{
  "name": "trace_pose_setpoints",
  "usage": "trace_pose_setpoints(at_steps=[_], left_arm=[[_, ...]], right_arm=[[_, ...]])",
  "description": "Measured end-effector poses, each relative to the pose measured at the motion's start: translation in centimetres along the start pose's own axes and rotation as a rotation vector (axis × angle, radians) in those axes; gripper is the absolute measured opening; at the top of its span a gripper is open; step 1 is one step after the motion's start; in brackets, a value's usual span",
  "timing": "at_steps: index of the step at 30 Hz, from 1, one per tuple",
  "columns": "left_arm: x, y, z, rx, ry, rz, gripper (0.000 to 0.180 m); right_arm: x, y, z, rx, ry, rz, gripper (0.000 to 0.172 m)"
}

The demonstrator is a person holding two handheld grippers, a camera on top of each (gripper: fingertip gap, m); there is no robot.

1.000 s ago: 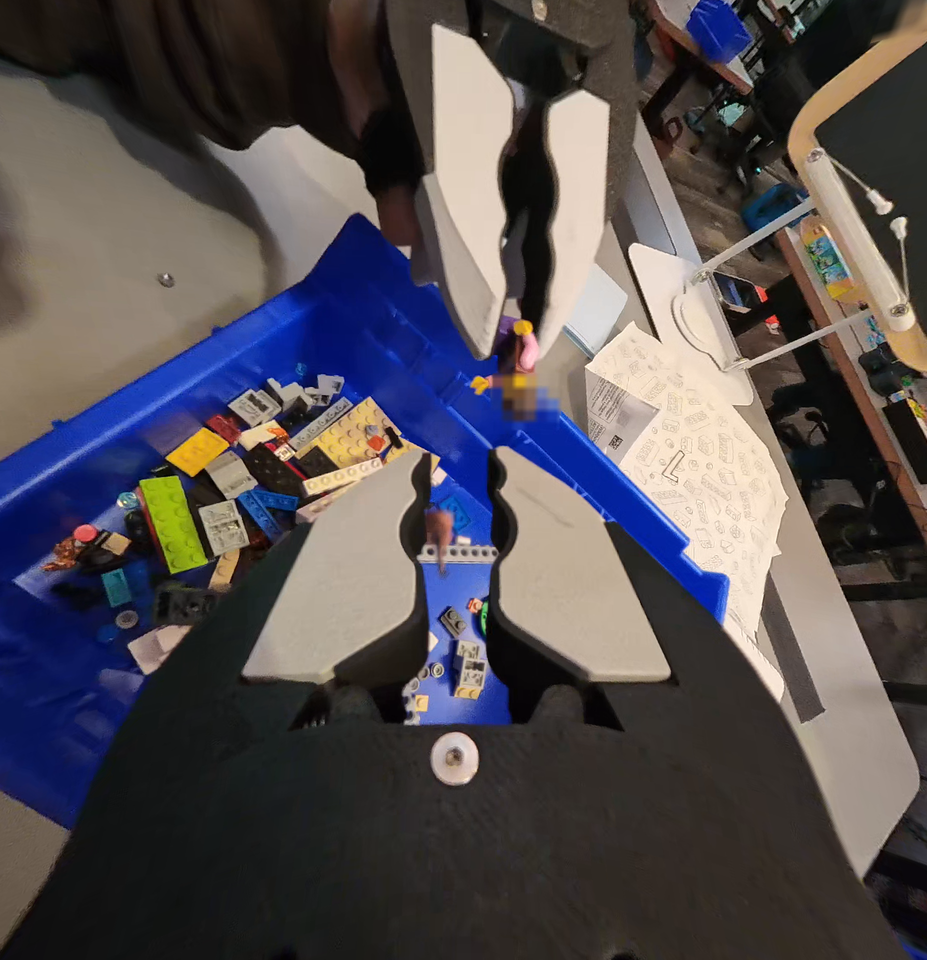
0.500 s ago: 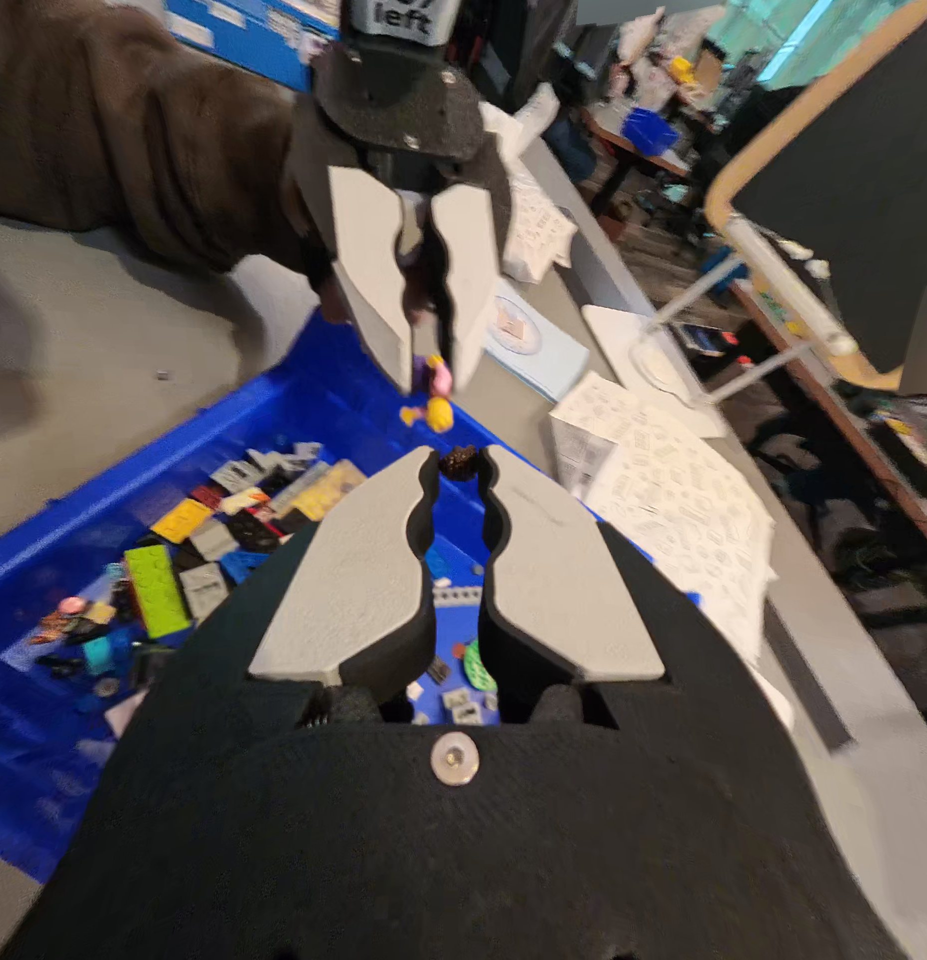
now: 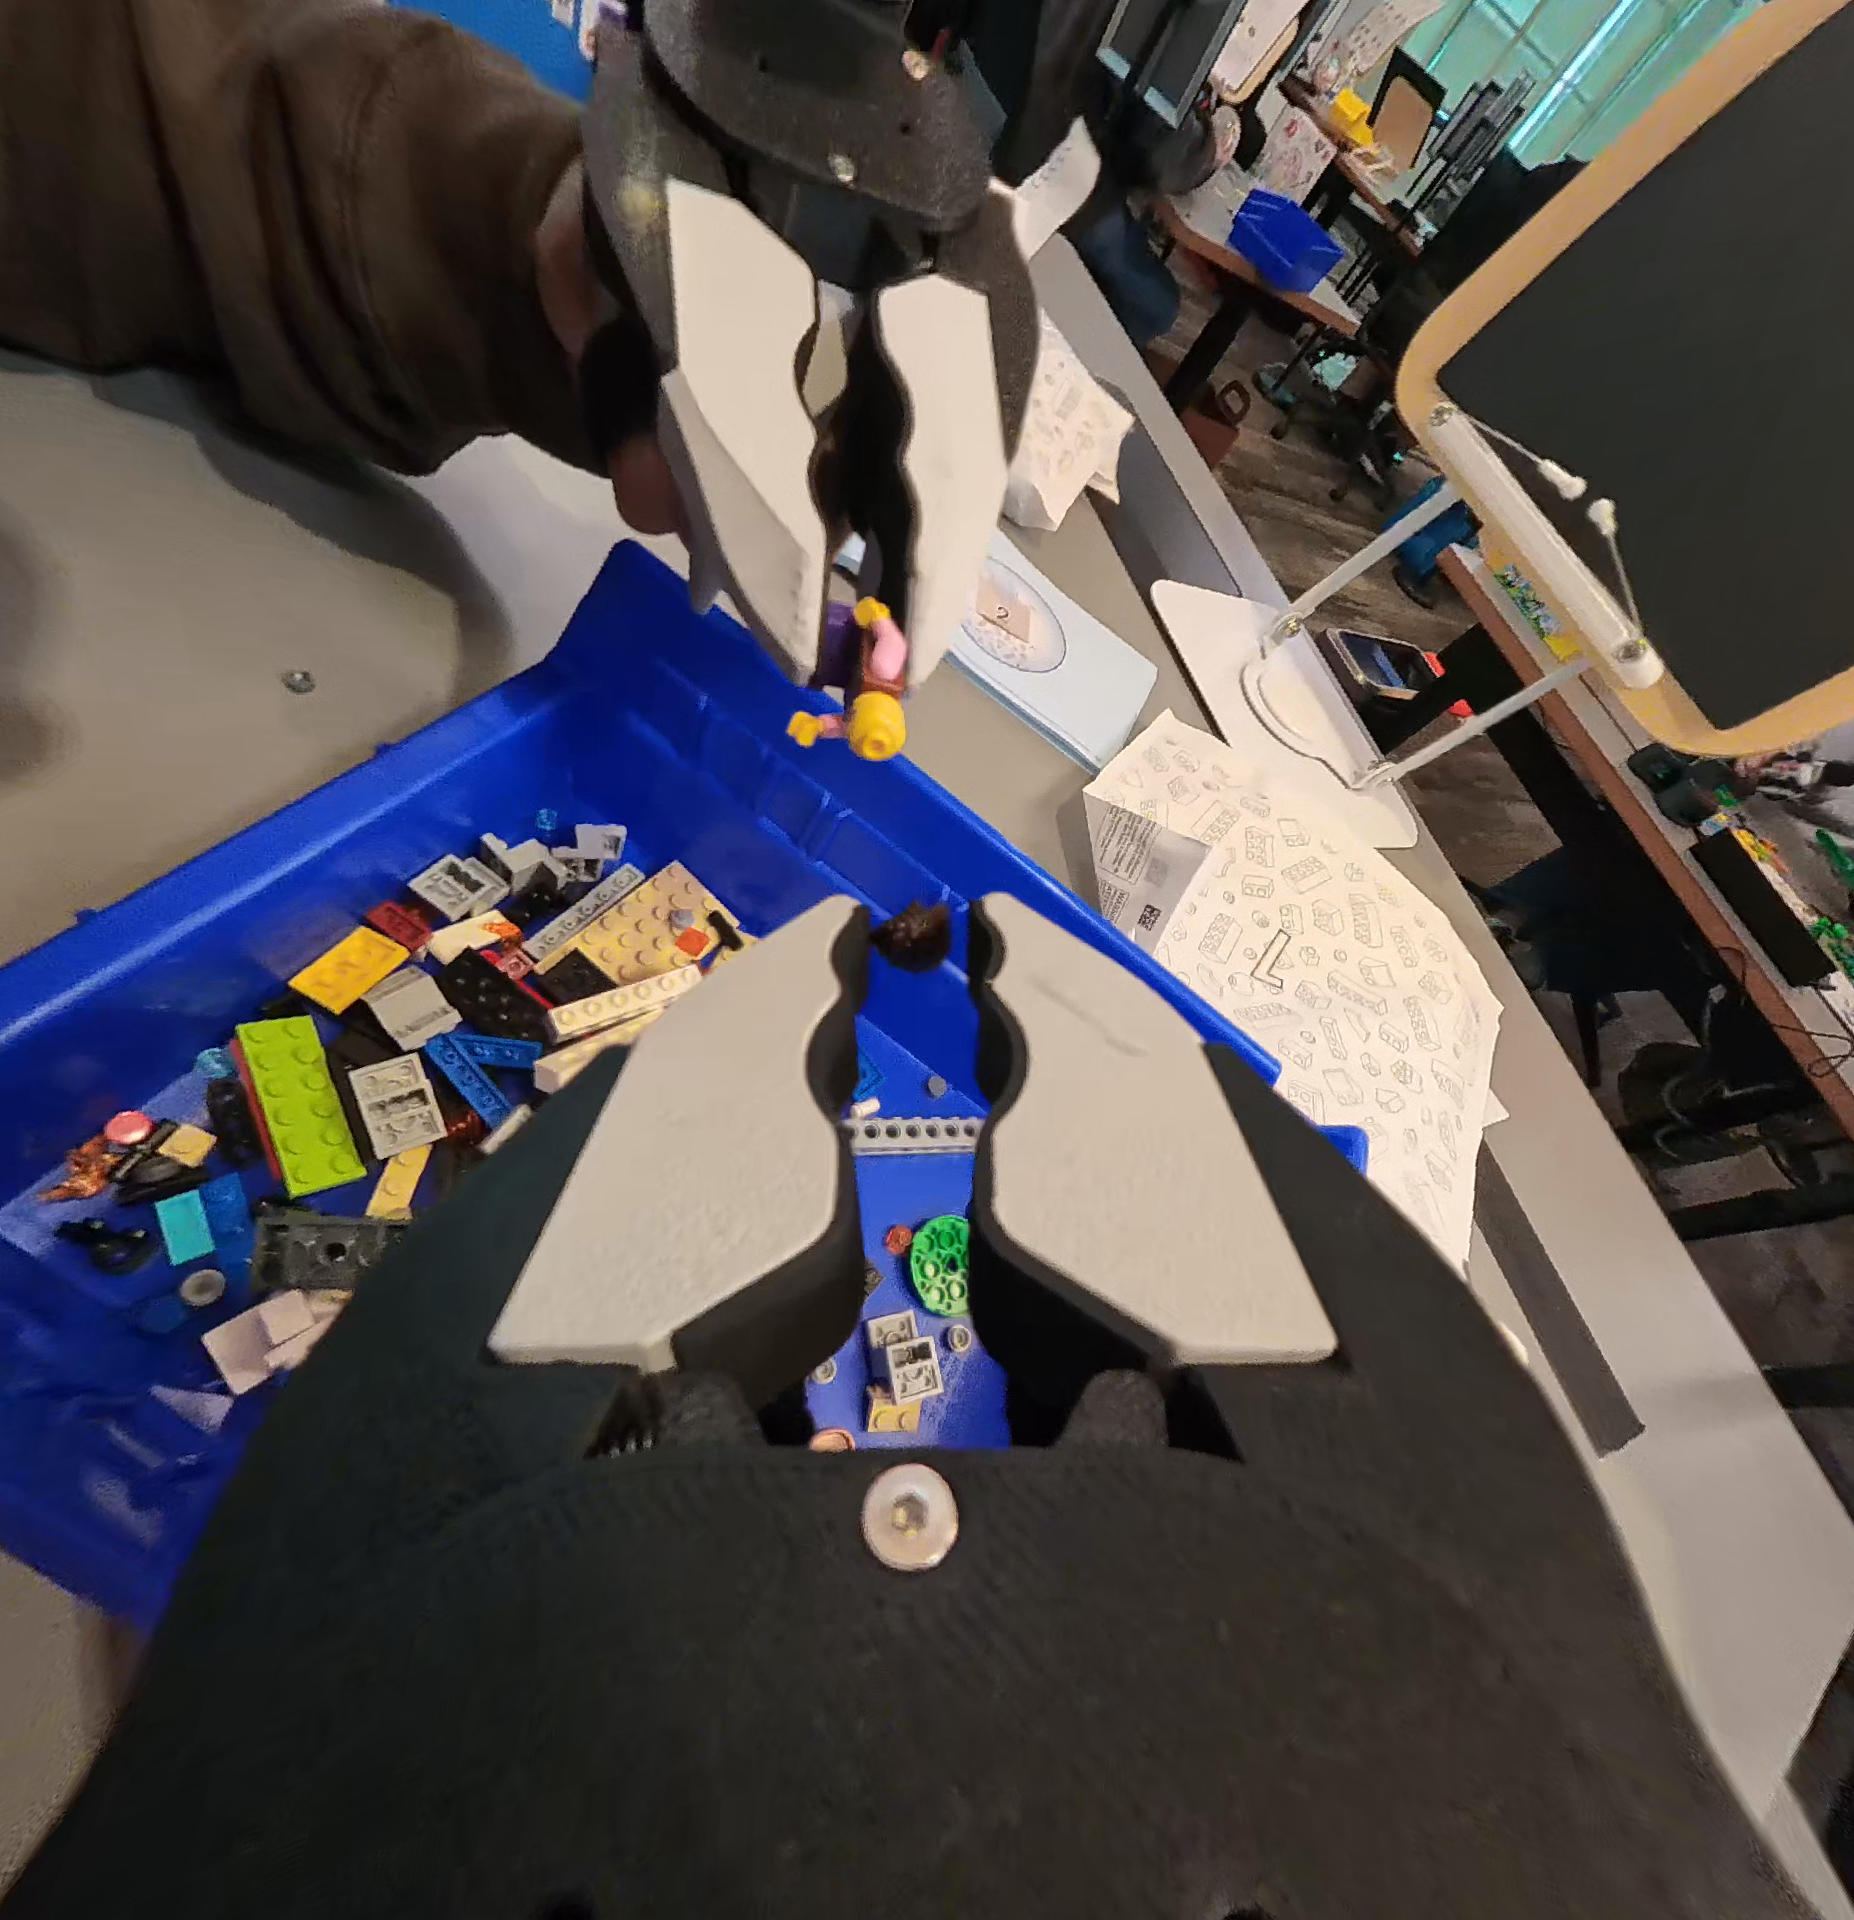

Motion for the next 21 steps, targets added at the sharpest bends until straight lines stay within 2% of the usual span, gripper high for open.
trace_pose_setpoints(at_steps=[6,12,21], left_arm=[[-0.2,0.5,0.3,-0.015,0.024,-0.007,0.015],[-0.6,0.9,-0.3,-0.081,-0.019,0.024,0.015],[-1.2,1.4,-0.9,-0.091,-0.055,-0.033,0.015]], right_arm=[[-0.3,-1.2,2.5,-0.006,0.094,0.067,0.034],[-1.3,-1.5,3.2,-0.044,0.094,0.132,0.01],[-1.5,-2.0,2.0,-0.061,0.028,0.141,0.01]])
Point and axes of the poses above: each gripper's, where its closed fingertips meet, x back along the fingers, z out of its top, y = z × x across the jaws, the point moved 2 cm from there along x, back along the fingers, and after that the axes turned 15 degrees about -y, right-handed, at the moved point
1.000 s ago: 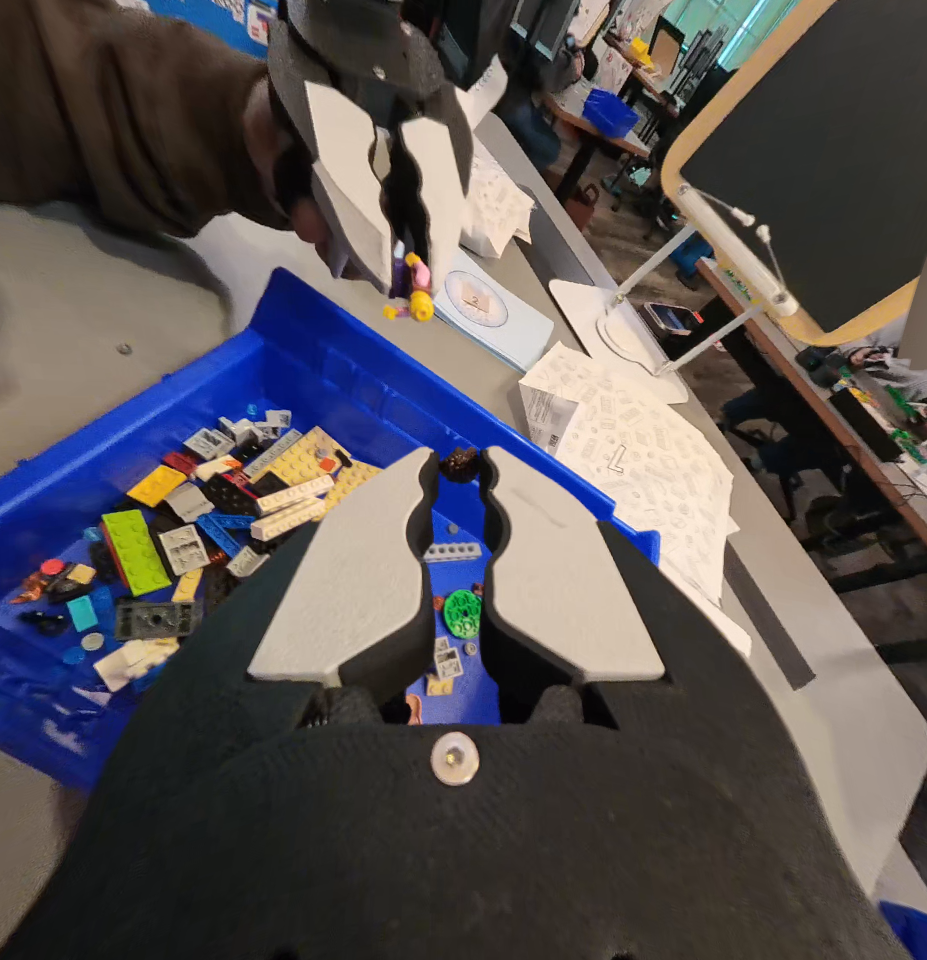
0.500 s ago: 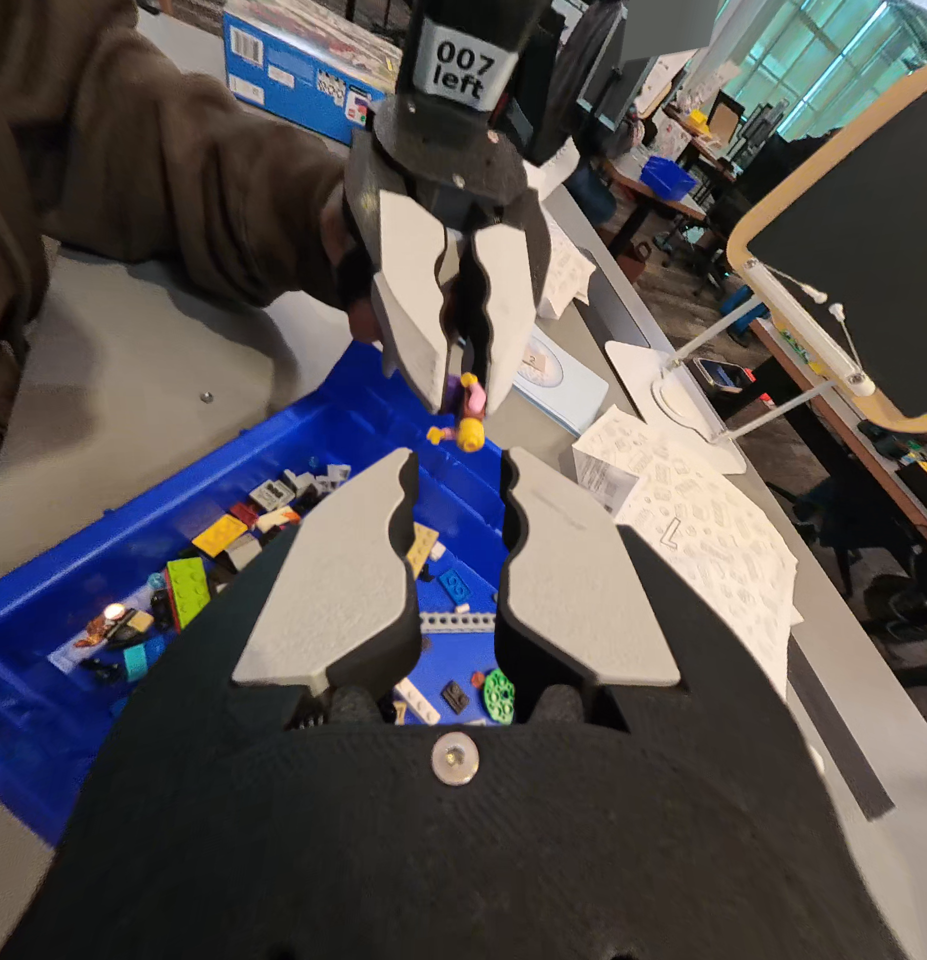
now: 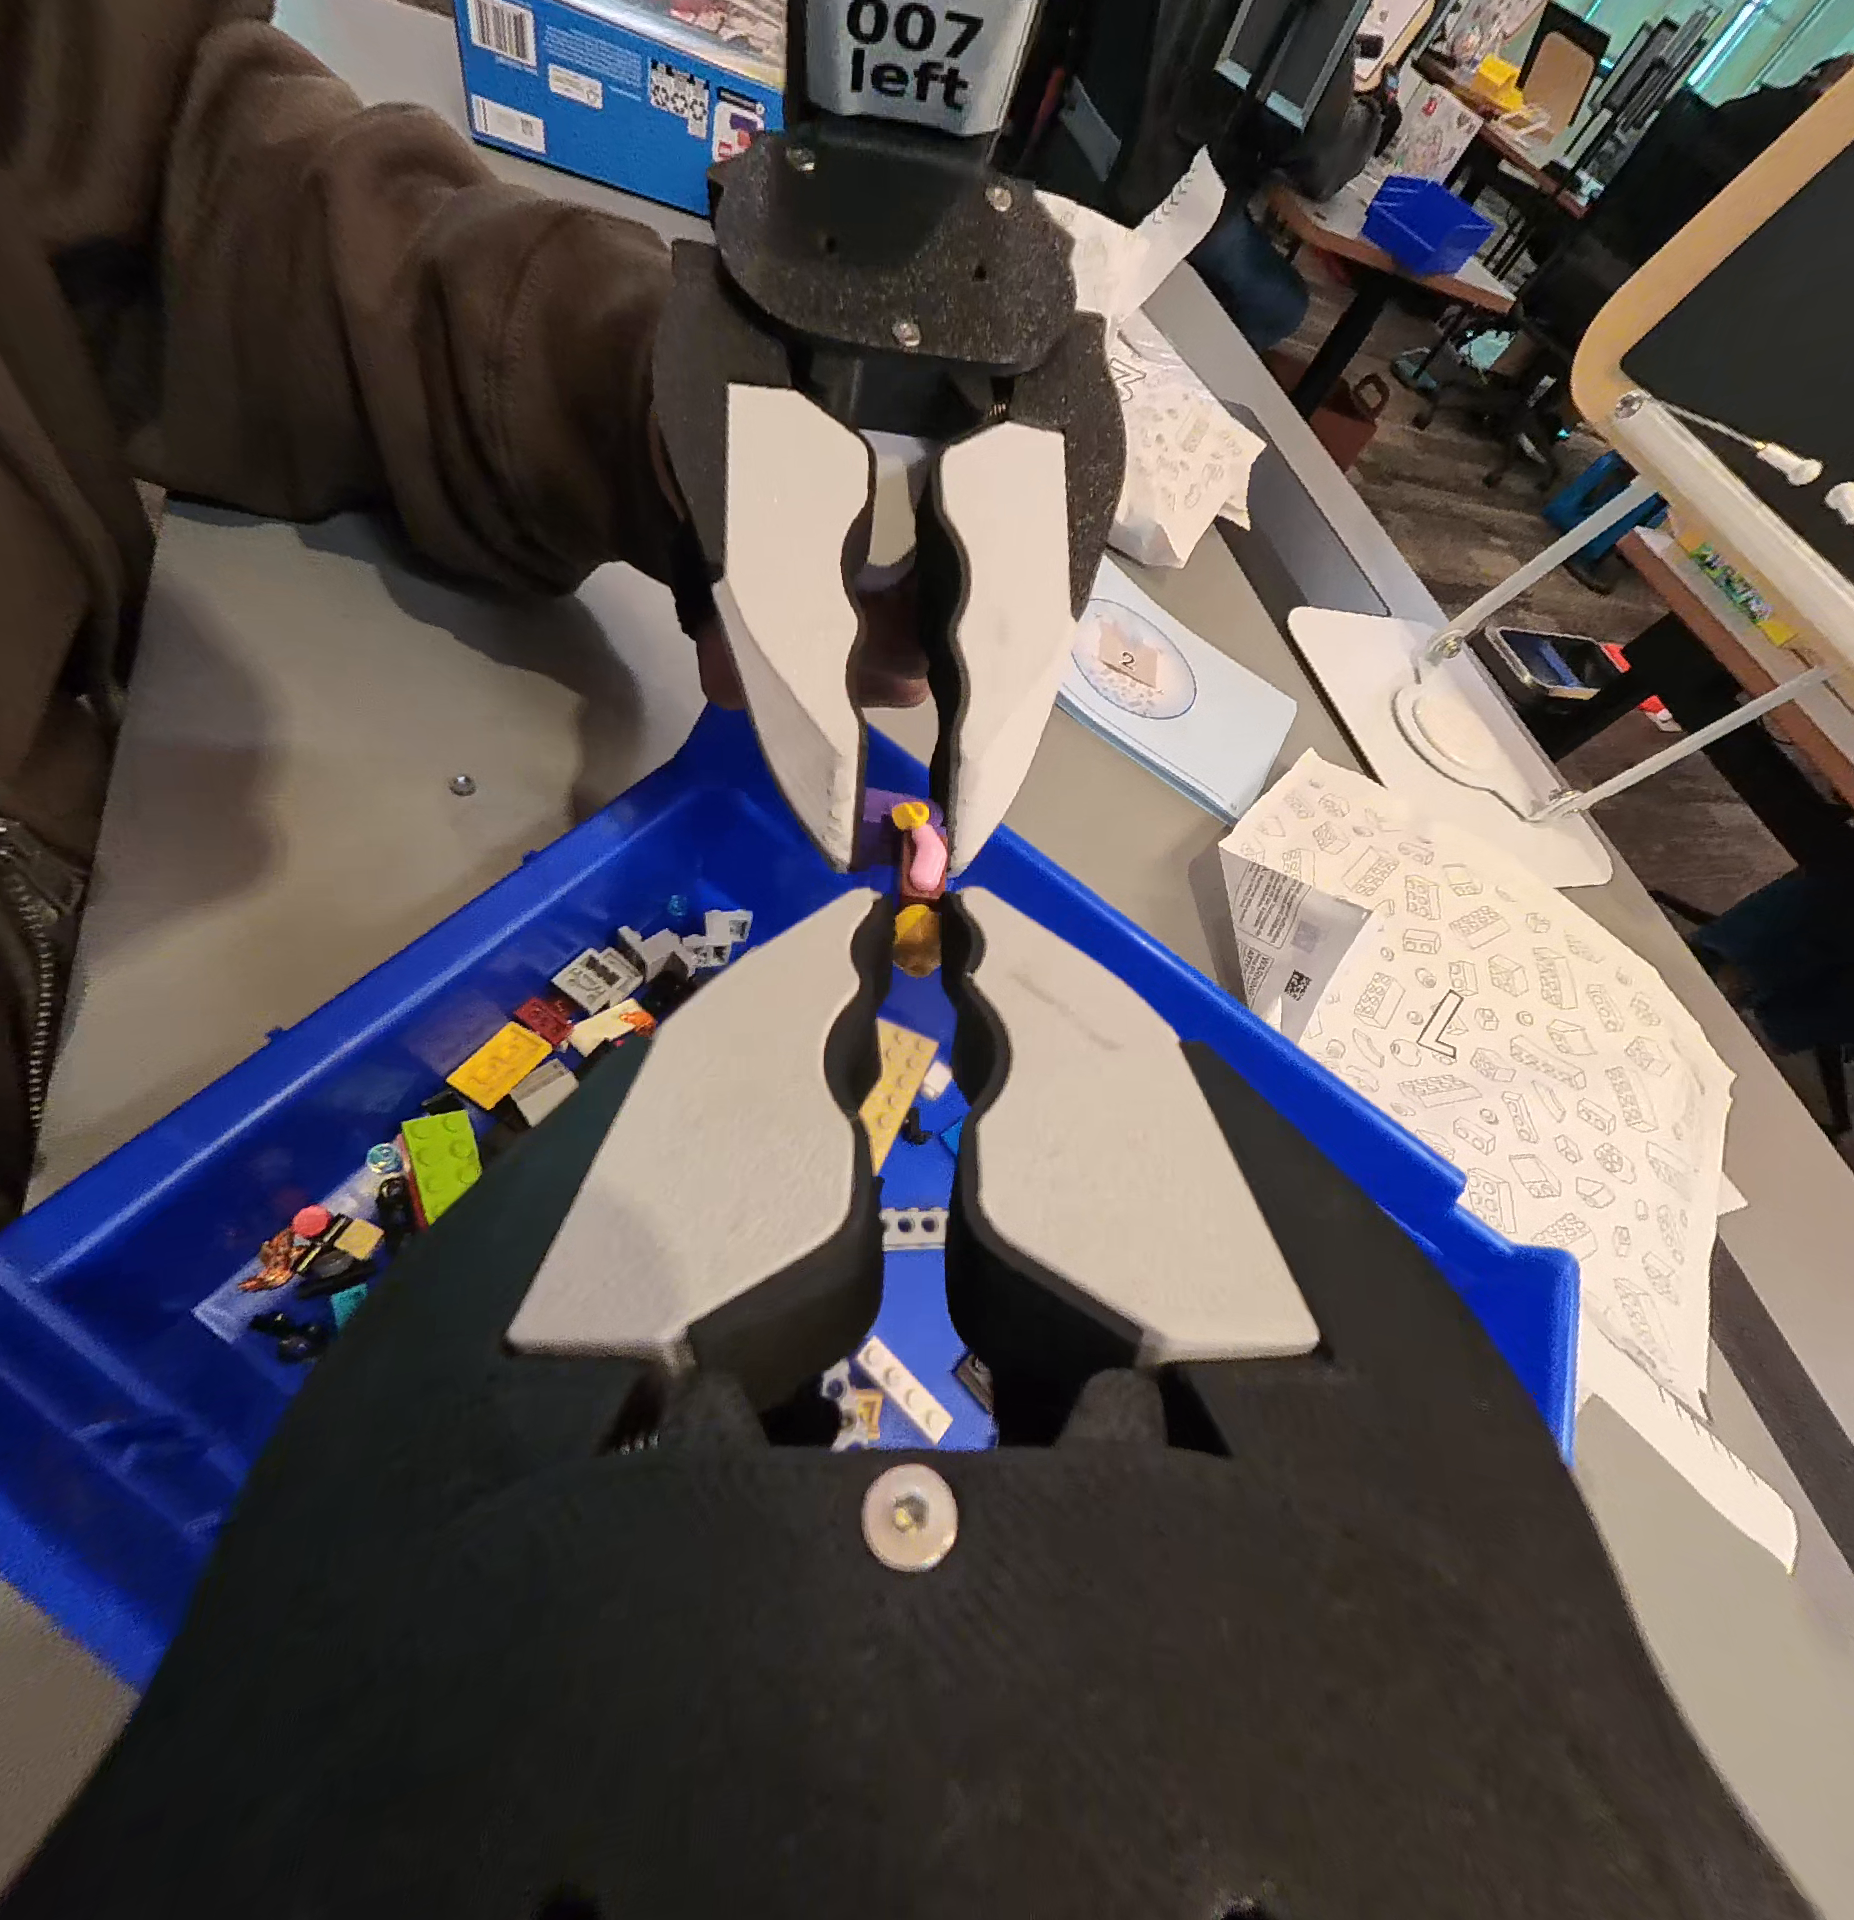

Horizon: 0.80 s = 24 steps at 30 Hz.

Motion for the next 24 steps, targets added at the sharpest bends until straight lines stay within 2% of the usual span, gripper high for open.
trace_pose_setpoints(at_steps=[2,4,7,12,14,18,20,24], left_arm=[[0.1,-0.1,-0.1,0.002,-0.007,0.009,0.015],[2.2,-1.8,-1.1,0.048,0.002,0.066,0.015],[4.7,-2.9,-0.7,0.113,0.087,0.07,0.015],[1.8,-1.7,0.5,0.077,0.019,0.042,0.016],[1.1,-1.6,1.0,0.07,-0.007,0.073,0.027],[0.1,-1.1,1.8,0.047,-0.02,0.092,0.034],[-0.2,-0.9,2.0,0.01,-0.011,0.106,0.029],[-0.4,0.0,2.2,-0.008,0.052,0.029,0.013]], right_arm=[[0.3,0.1,-0.4,-0.003,-0.013,-0.009,0.01],[1.9,1.9,-1.9,-0.019,-0.042,-0.105,0.009],[5.0,3.5,-3.2,-0.147,0.043,-0.085,0.009],[4.0,2.8,-2.6,-0.098,0.02,-0.106,0.009],[3.3,2.5,-2.2,-0.08,0.013,-0.115,0.009],[2.3,1.4,-0.8,-0.026,0.015,-0.121,0.009],[1.9,0.7,0.1,-0.015,0.038,-0.093,0.009],[1.6,0.1,1.5,-0.005,0.096,-0.071,0.008]])
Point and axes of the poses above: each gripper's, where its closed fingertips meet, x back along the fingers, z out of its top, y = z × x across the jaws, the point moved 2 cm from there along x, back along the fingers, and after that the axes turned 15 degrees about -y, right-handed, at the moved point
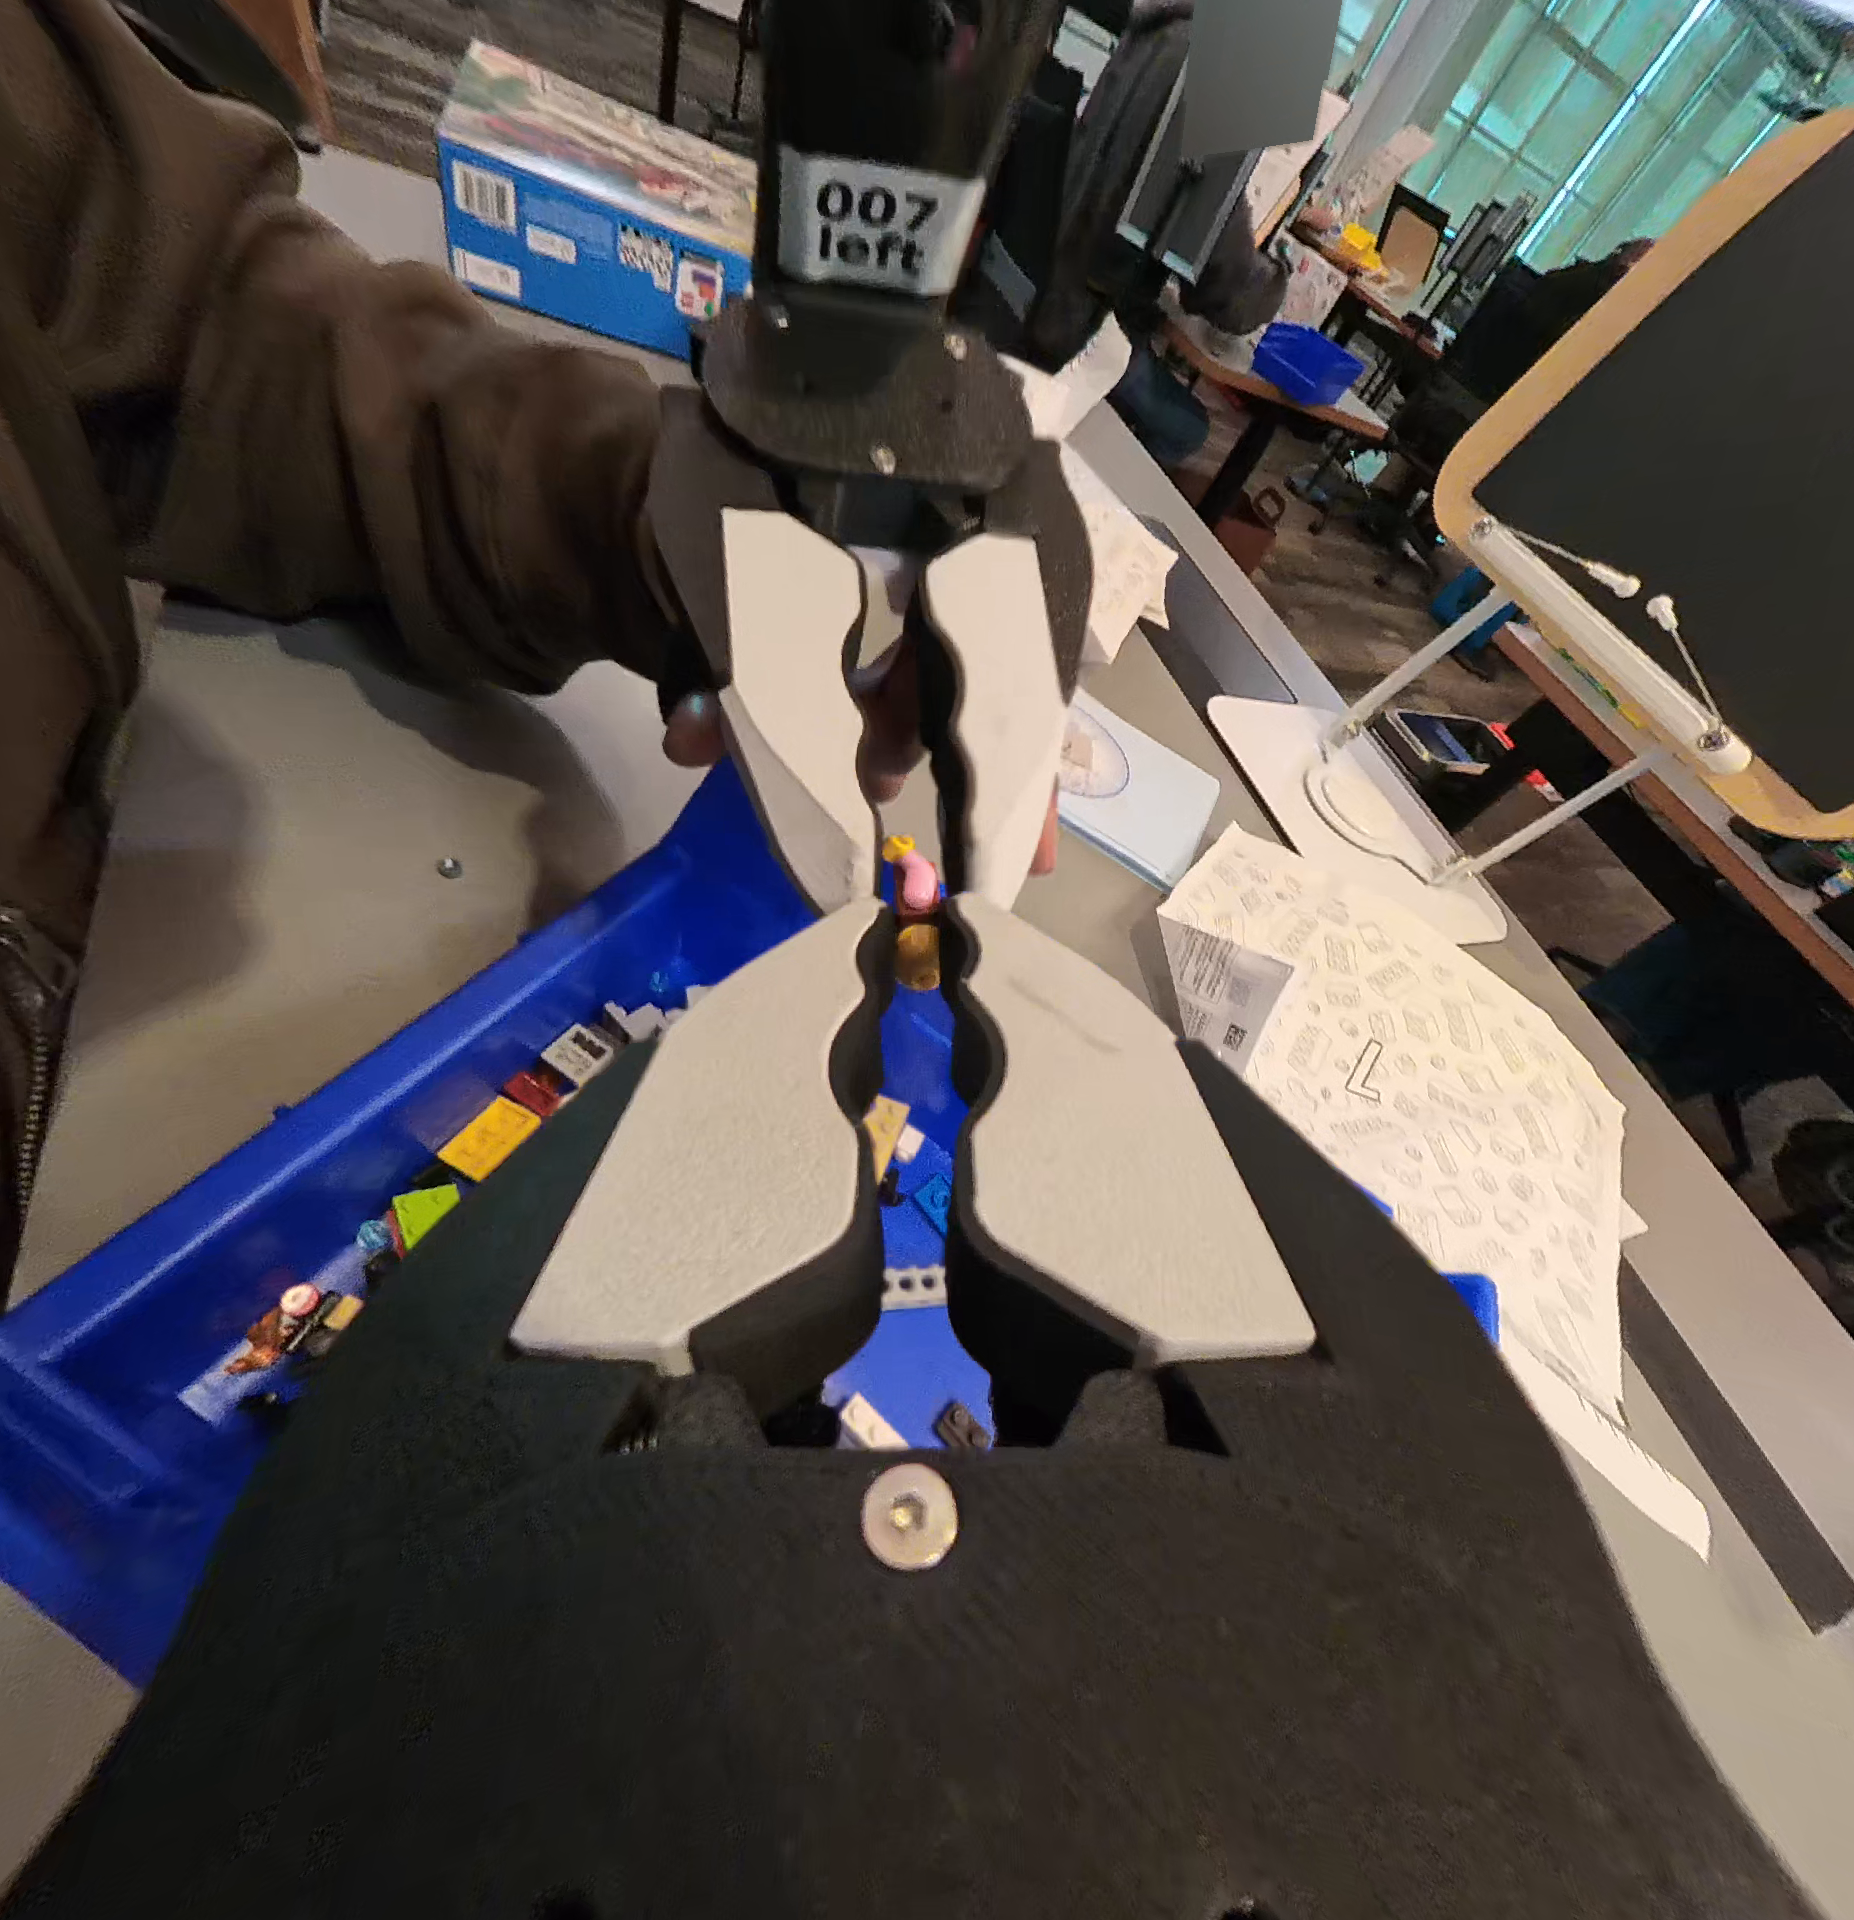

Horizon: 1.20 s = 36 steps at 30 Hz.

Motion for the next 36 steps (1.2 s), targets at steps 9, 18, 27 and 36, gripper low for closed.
trace_pose_setpoints(at_steps=[9,18,27,36], left_arm=[[2.5,-1.1,-0.2,0.03,0.053,-0.027,0.007],[0.8,0.5,0.2,-0.024,0.03,-0.076,0.007],[0.6,1.1,-0.1,-0.046,-0.012,-0.093,0.008],[4.2,-1.7,-0.7,0.071,0.054,-0.012,0.007]], right_arm=[[1.1,0.9,-1.2,-0.036,0.006,-0.018,0.0],[-0.1,-0.7,-0.4,0.018,0.026,0.055,0.015],[0.3,-1.4,-0.9,0.038,-0.021,0.078,0.01],[5.6,1.6,-2.9,-0.082,0.032,-0.042,0.003]])
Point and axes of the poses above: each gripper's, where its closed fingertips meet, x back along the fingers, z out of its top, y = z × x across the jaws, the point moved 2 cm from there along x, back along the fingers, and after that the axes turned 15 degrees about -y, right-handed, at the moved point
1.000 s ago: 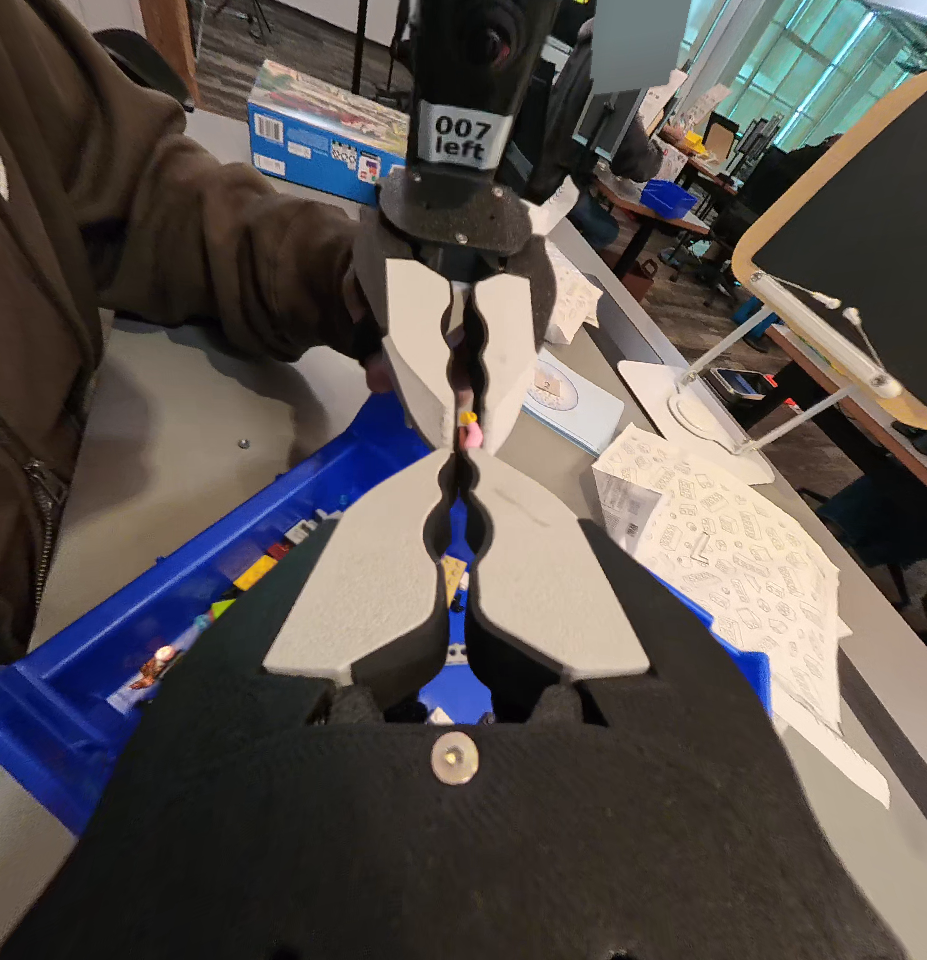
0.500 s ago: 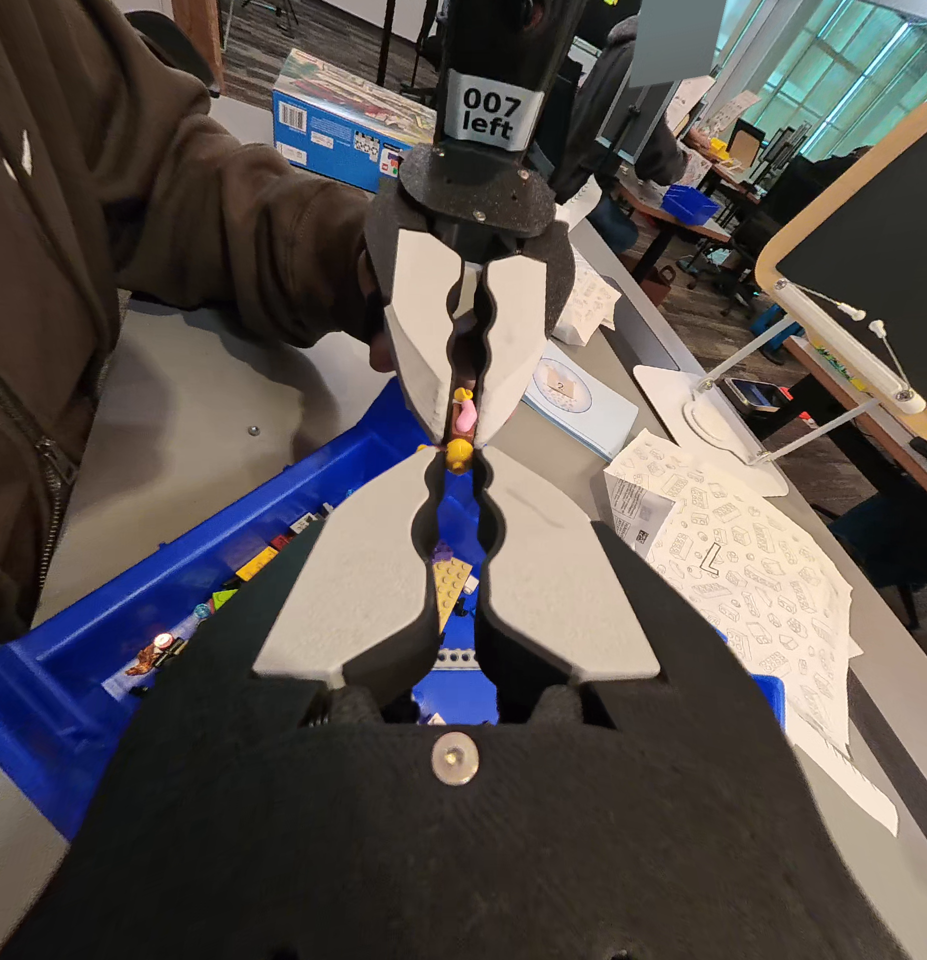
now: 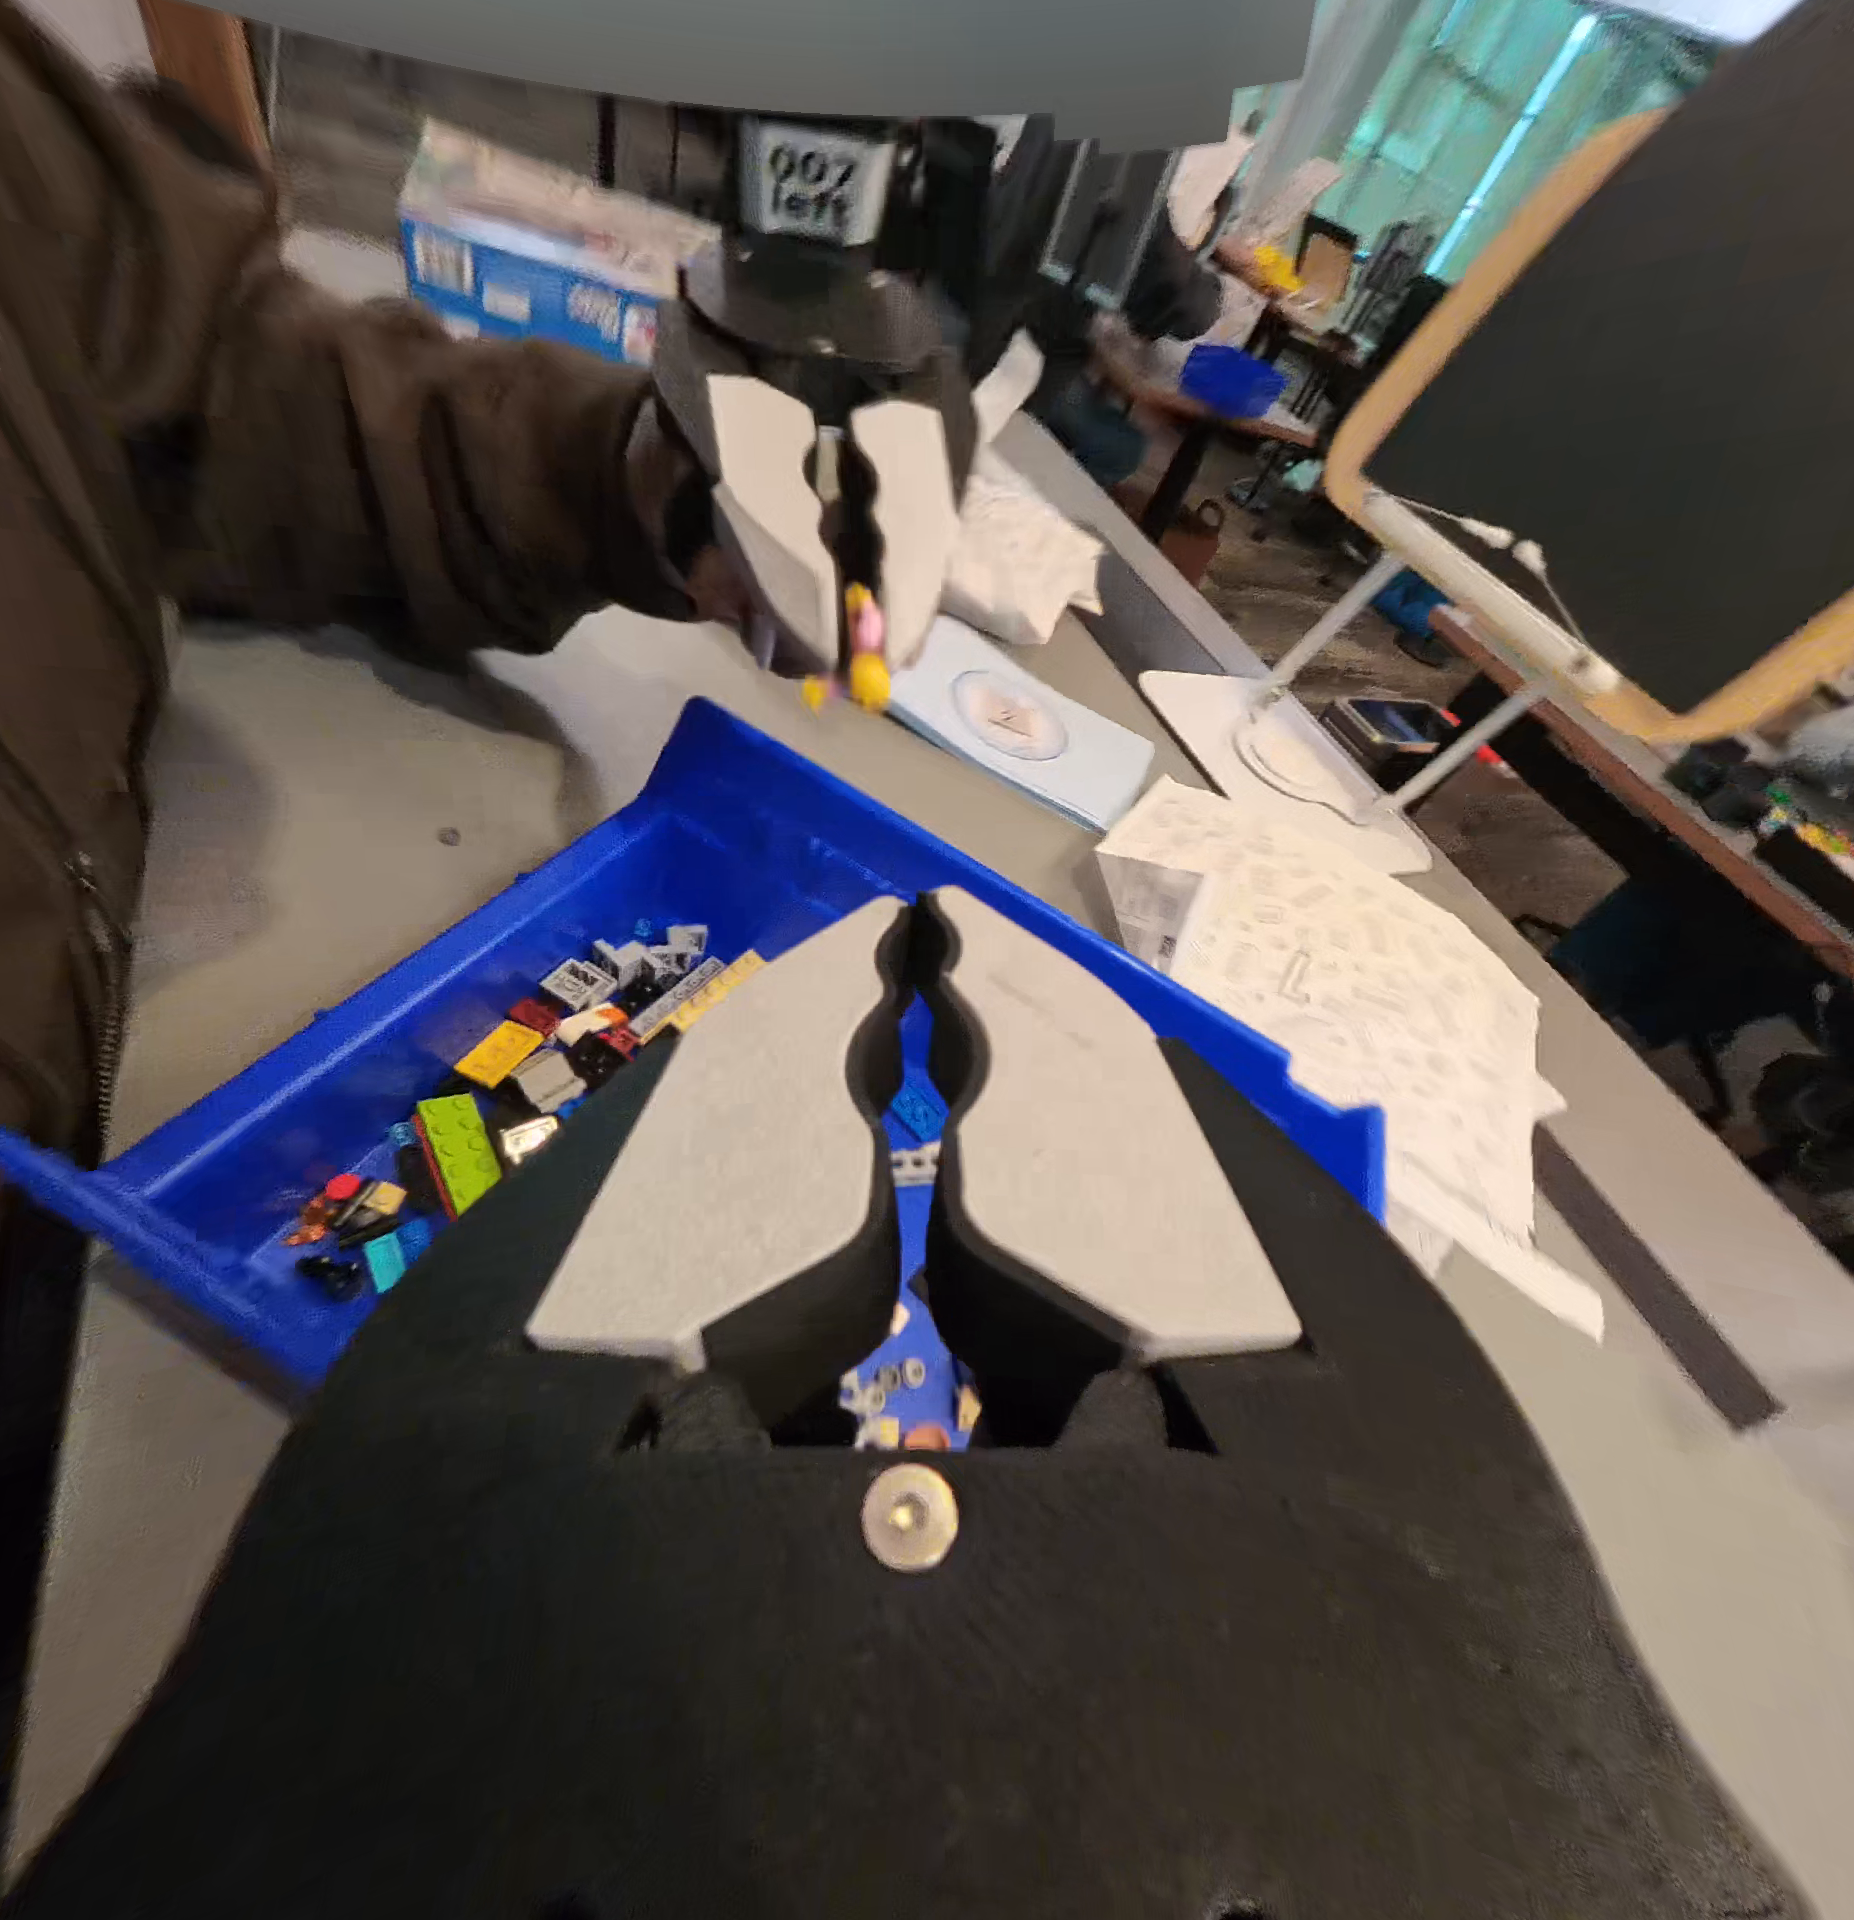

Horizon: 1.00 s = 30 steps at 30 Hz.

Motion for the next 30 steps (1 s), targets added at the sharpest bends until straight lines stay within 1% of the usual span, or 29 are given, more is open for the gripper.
trace_pose_setpoints(at_steps=[1,2,3,4,5,6,8,11,15,18,20,24,25,26,27,28,29,30], left_arm=[[0.5,-0.5,-0.1,0.024,0.006,0.005,0.007],[0.3,-0.4,-0.1,0.013,-0.01,0.005,0.008],[-0.4,0.1,0.0,-0.015,-0.029,-0.003,0.008],[-1.3,0.9,0.3,-0.046,-0.049,-0.02,0.008],[-2.2,1.6,0.5,-0.075,-0.068,-0.037,0.008],[-3.0,2.2,0.6,-0.104,-0.092,-0.044,0.008],[-4.0,3.1,0.6,-0.162,-0.142,-0.035,0.008],[-4.3,3.9,0.5,-0.226,-0.183,-0.003,0.007],[-4.0,4.0,0.3,-0.208,-0.147,-0.008,0.008],[-3.6,3.8,0.5,-0.179,-0.086,-0.024,0.008],[-3.7,4.0,0.5,-0.176,-0.084,-0.044,0.008],[-3.8,4.2,0.6,-0.181,-0.077,-0.062,0.007],[-3.5,3.9,0.5,-0.186,-0.087,-0.038,0.0],[-2.2,2.7,0.3,-0.158,-0.071,0.007,0.0],[-0.2,1.4,0.5,-0.092,-0.002,0.028,0.0],[1.0,0.6,0.8,-0.061,0.046,0.032,0.0],[0.7,0.4,0.8,-0.065,0.026,0.049,0.0],[-0.4,0.9,0.7,-0.081,-0.024,0.018,0.0]], right_arm=[[0.6,0.8,-0.7,-0.024,-0.012,-0.032,0.001],[0.6,1.1,-1.0,-0.021,-0.029,-0.076,0.0],[0.3,0.8,-0.7,-0.006,-0.031,-0.086,0.0],[-0.4,-0.1,-0.3,0.016,-0.035,-0.059,0.001],[-1.4,-1.0,0.1,0.044,-0.052,-0.029,0.012],[-2.3,-1.9,0.5,0.076,-0.075,-0.008,0.018],[-3.8,-3.2,1.0,0.134,-0.109,0.018,0.016],[-4.7,-4.4,1.4,0.18,-0.136,0.059,0.012],[-5.0,-4.6,1.4,0.206,-0.153,0.072,0.011],[-4.8,-4.3,1.7,0.196,-0.127,0.038,0.011],[-4.6,-4.4,1.4,0.208,-0.129,0.026,0.012],[-4.1,-4.5,1.0,0.167,-0.112,0.035,0.012],[-3.8,-4.3,0.8,0.165,-0.113,0.017,0.016],[-3.0,-3.4,0.2,0.162,-0.119,-0.034,0.011],[-1.6,-2.1,-0.3,0.129,-0.098,-0.081,0.011],[-0.6,-1.1,-0.8,0.076,-0.071,-0.089,0.01],[-0.4,-0.6,-1.1,0.055,-0.069,-0.106,0.01],[-0.7,-0.8,-1.0,0.067,-0.08,-0.115,0.01]])
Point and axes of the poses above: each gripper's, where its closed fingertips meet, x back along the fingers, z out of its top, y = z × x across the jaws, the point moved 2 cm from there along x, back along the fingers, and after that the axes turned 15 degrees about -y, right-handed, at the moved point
